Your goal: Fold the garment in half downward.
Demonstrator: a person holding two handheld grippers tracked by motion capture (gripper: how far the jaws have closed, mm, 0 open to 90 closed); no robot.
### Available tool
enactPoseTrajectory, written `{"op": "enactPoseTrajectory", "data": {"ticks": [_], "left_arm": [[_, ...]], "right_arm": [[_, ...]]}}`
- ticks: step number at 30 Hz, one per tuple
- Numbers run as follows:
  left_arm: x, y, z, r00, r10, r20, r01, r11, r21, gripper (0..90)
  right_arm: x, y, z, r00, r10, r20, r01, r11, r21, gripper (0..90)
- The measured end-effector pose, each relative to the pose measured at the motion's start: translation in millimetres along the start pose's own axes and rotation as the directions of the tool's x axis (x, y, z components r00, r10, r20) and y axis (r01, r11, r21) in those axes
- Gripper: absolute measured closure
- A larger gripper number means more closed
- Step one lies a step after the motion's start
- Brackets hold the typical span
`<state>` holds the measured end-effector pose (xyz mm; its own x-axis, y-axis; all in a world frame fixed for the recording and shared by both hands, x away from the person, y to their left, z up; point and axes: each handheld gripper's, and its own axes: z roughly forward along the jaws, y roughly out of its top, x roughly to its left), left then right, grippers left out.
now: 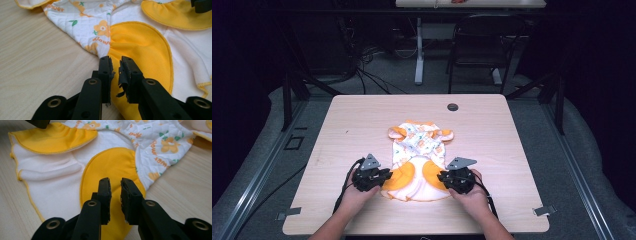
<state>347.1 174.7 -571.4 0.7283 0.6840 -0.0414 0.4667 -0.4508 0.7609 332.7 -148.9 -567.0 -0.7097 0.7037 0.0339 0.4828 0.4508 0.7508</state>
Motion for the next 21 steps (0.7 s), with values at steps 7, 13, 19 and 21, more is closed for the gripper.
{"op": "enactPoseTrajectory", "data": {"ticks": [7, 13, 19, 21], "left_arm": [[-6.9, -0.1, 5.6, 0.9986, 0.051, 0.016, -0.052, 0.9978, 0.043, 88.5], [-10.0, -1.4, 9.9, 0.9971, 0.075, 0.014, -0.076, 0.995, 0.065, 89.4], [-11.0, -2.1, 9.5, 0.9965, 0.081, 0.019, -0.082, 0.9942, 0.07, 89.6], [-14.4, -3.0, 7.3, 0.995, 0.098, 0.017, -0.099, 0.9919, 0.08, 89.6]], "right_arm": [[4.9, -0.5, 9.4, 0.9994, -0.035, -0.008, 0.035, 0.9986, 0.038, 82.1], [7.8, -1.6, 12.3, 0.997, -0.077, -0.01, 0.077, 0.9946, 0.069, 84.1], [7.9, -2.7, 11.0, 0.9968, -0.076, -0.025, 0.078, 0.9942, 0.075, 84.3], [9.4, -2.8, 9.1, 0.9954, -0.084, -0.047, 0.088, 0.9921, 0.089, 84.3]]}}
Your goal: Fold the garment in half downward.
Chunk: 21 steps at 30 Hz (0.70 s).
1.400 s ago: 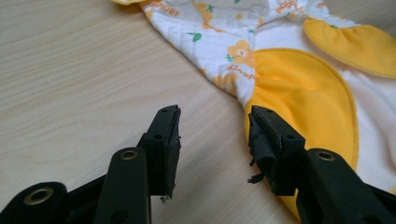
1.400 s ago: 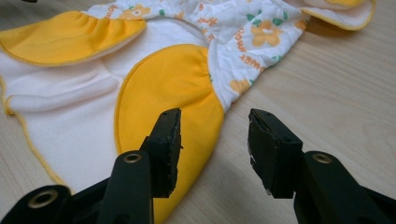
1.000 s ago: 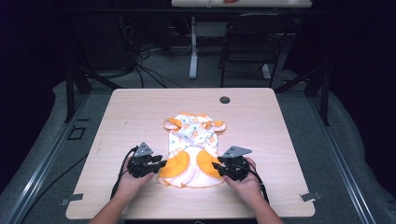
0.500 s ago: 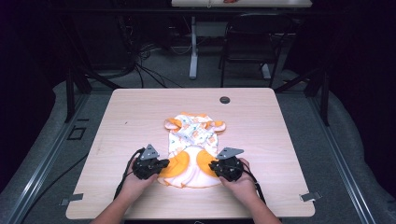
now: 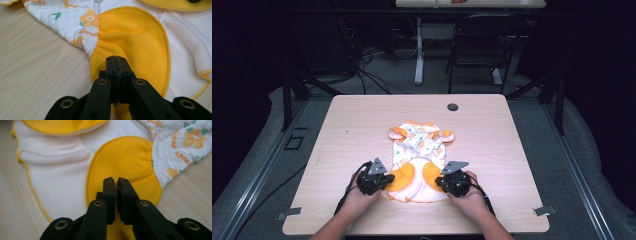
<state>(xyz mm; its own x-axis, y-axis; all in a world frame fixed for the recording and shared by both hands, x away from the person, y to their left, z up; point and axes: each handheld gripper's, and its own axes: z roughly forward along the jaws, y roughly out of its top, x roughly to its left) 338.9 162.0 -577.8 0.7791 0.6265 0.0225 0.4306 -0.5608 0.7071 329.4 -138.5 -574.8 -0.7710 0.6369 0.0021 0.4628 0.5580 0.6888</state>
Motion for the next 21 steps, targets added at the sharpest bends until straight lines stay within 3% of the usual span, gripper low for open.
{"op": "enactPoseTrajectory", "data": {"ticks": [4, 12, 17, 21], "left_arm": [[-6.2, -2.1, -4.3, 0.9996, 0.027, -0.001, -0.027, 0.9995, 0.017, 89.6], [-15.1, -6.0, -11.2, 0.9993, 0.032, 0.017, -0.033, 0.9987, 0.039, 89.5], [-23.4, -11.4, -17.9, 0.9993, 0.021, 0.032, -0.022, 0.9986, 0.048, 89.5], [-33.5, -17.1, -25.4, 0.9984, 0.034, 0.046, -0.036, 0.9976, 0.06, 89.5]], "right_arm": [[3.9, -1.5, -2.4, 0.9997, -0.011, -0.022, 0.011, 0.9999, 0.009, 84.2], [10.8, -4.3, -6.9, 0.9978, -0.023, -0.062, 0.025, 0.9993, 0.026, 84.1], [18.8, -5.0, -10.9, 0.9956, -0.056, -0.076, 0.06, 0.9967, 0.054, 83.9], [29.5, -10.2, -17.0, 0.9926, -0.076, -0.094, 0.082, 0.9945, 0.065, 83.9]]}}
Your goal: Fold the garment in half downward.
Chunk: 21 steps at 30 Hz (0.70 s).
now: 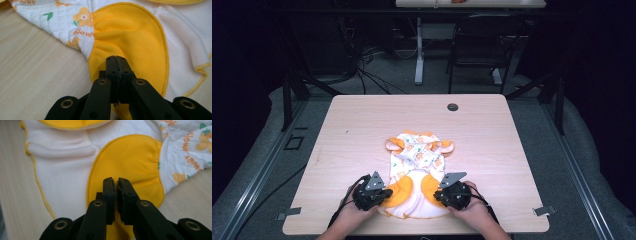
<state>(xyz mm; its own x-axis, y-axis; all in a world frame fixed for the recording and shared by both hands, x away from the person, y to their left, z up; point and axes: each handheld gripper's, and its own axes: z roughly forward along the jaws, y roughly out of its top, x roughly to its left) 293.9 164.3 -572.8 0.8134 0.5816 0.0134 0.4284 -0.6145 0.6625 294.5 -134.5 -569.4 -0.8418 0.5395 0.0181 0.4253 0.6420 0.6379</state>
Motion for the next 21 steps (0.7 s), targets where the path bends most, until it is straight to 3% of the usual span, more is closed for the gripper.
{"op": "enactPoseTrajectory", "data": {"ticks": [9, 16, 18, 21], "left_arm": [[-10.0, -7.6, -7.9, 0.9998, -0.009, 0.02, 0.009, 0.9999, 0.009, 89.4], [-10.1, -12.1, -11.8, 0.9979, -0.034, 0.055, 0.034, 0.9994, 0.01, 89.3], [-9.2, -11.8, -11.9, 0.9974, -0.042, 0.059, 0.042, 0.9991, 0.005, 88.4], [-4.4, -9.5, -12.1, 0.9961, -0.057, 0.067, 0.058, 0.9983, -0.004, 86.2]], "right_arm": [[17.9, -4.4, -3.4, 0.9995, -0.021, -0.025, 0.021, 0.9998, 0.004, 83.8], [18.9, -5.6, -5.3, 0.9988, -0.01, -0.047, 0.011, 0.9998, 0.015, 82.7], [17.6, -5.4, -6.1, 0.998, 0.013, -0.062, -0.013, 0.9999, 0.006, 79.8], [15.0, -3.2, -9.1, 0.9991, 0.023, -0.035, -0.024, 0.9993, -0.027, 79.2]]}}
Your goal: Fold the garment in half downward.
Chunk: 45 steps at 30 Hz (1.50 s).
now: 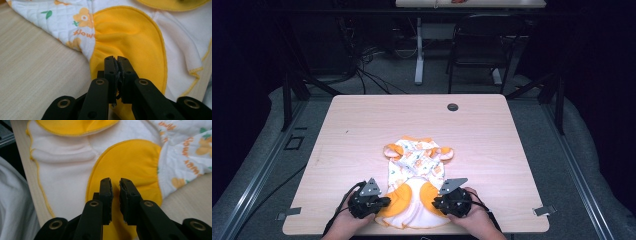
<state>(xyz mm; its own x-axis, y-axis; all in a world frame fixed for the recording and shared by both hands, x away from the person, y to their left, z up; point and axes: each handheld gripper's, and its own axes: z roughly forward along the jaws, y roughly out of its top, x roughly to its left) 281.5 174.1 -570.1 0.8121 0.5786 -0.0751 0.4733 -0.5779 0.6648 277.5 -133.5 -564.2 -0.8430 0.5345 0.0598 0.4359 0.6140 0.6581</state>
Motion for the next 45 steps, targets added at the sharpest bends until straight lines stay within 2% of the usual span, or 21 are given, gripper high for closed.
{"op": "enactPoseTrajectory", "data": {"ticks": [4, 6, 9, 13, 15, 19, 24, 26, 28, 30, 34, 38, 43, 45], "left_arm": [[9.3, 5.7, -2.5, 0.9992, -0.038, 0.008, 0.039, 0.9981, -0.048, 83.4], [13.7, 8.9, -2.8, 0.9988, -0.048, 0.009, 0.048, 0.9967, -0.066, 81.9], [22.0, 15.2, -1.6, 0.9957, -0.075, 0.054, 0.08, 0.9922, -0.095, 78.0], [29.4, 25.0, 4.4, 0.9961, -0.07, 0.054, 0.074, 0.9929, -0.093, 75.6], [35.8, 32.0, 8.9, 0.9966, -0.072, 0.04, 0.076, 0.9931, -0.09, 75.6], [47.7, 45.0, 13.3, 0.9945, -0.099, 0.033, 0.102, 0.9903, -0.095, 75.8], [58.8, 65.4, 12.5, 0.9952, -0.097, 0.013, 0.098, 0.9894, -0.107, 75.8], [61.4, 72.6, 11.7, 0.9971, -0.077, -0.004, 0.076, 0.9919, -0.101, 75.8], [64.0, 80.5, 10.9, 0.9981, -0.062, -0.009, 0.06, 0.993, -0.102, 75.8], [68.0, 88.6, 10.7, 0.9983, -0.057, -0.011, 0.056, 0.9934, -0.1, 75.8], [74.7, 99.3, 12.6, 0.9975, -0.067, -0.023, 0.064, 0.9935, -0.094, 75.4], [82.5, 108.7, 14.7, 0.9962, -0.084, -0.025, 0.081, 0.9922, -0.095, 75.2], [88.7, 119.2, 16.6, 0.9971, -0.073, -0.021, 0.071, 0.993, -0.094, 73.3], [90.4, 123.8, 17.8, 0.9971, -0.069, -0.032, 0.065, 0.9932, -0.096, 72.4]], "right_arm": [[-5.6, 5.8, -2.9, 0.9997, 0.009, 0.021, -0.008, 0.9996, -0.026, 77.0], [-9.5, 8.7, -2.3, 0.9996, 0.014, 0.026, -0.014, 0.9997, -0.022, 76.1], [-16.2, 13.7, -0.4, 0.9987, 0.043, 0.028, -0.042, 0.9985, -0.035, 75.6], [-27.8, 22.5, -2.4, 0.9977, 0.047, 0.049, -0.045, 0.9983, -0.038, 76.0], [-36.5, 28.2, -3.4, 0.9965, 0.058, 0.059, -0.057, 0.9978, -0.033, 76.0], [-51.1, 39.7, -4.4, 0.9949, 0.076, 0.065, -0.075, 0.9969, -0.024, 76.1], [-64.3, 54.3, -6.4, 0.9933, 0.093, 0.068, -0.091, 0.9954, -0.032, 76.4], [-69.4, 60.3, -7.6, 0.9926, 0.099, 0.07, -0.097, 0.9948, -0.032, 76.4], [-73.5, 65.3, -9.1, 0.9931, 0.084, 0.082, -0.082, 0.9962, -0.03, 76.7], [-78.2, 71.3, -9.6, 0.9924, 0.093, 0.081, -0.09, 0.9954, -0.033, 76.8], [-86.1, 81.3, -8.6, 0.9916, 0.082, 0.1, -0.079, 0.9964, -0.031, 74.8], [-94.7, 89.3, -7.4, 0.9898, 0.098, 0.103, -0.095, 0.995, -0.029, 74.8], [-107.5, 100.0, -6.7, 0.9875, 0.11, 0.112, -0.108, 0.9938, -0.024, 73.3], [-113.6, 105.3, -6.9, 0.986, 0.118, 0.117, -0.117, 0.993, -0.018, 71.0]]}}
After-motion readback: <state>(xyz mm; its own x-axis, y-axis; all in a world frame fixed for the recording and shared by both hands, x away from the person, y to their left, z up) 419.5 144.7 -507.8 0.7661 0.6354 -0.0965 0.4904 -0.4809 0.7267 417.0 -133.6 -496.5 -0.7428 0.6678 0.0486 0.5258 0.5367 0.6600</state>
